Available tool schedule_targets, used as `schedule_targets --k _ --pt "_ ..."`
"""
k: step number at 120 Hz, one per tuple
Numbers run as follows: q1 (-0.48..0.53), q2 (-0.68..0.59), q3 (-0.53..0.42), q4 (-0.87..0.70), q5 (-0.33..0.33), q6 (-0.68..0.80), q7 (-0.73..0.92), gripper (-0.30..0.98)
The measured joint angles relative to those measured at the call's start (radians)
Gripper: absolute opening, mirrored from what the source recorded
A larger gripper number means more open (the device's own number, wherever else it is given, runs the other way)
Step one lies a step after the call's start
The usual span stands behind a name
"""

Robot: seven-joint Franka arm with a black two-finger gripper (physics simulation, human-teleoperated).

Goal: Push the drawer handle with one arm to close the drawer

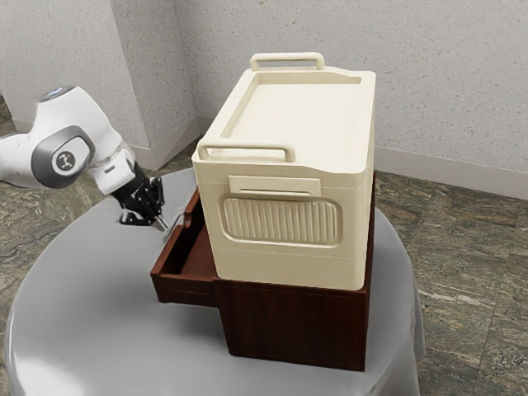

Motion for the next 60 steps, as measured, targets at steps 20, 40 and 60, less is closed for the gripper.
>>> schedule_targets --k 20,40,60 --pt "-0.033 0.012 0.001 0.000 -0.017 0.009 -0.005 -0.10" --pt "-0.067 0.020 0.003 0.000 -0.037 0.025 -0.010 -0.10" --pt "-0.145 0.019 0.053 0.012 -0.049 0.037 -0.024 -0.11"
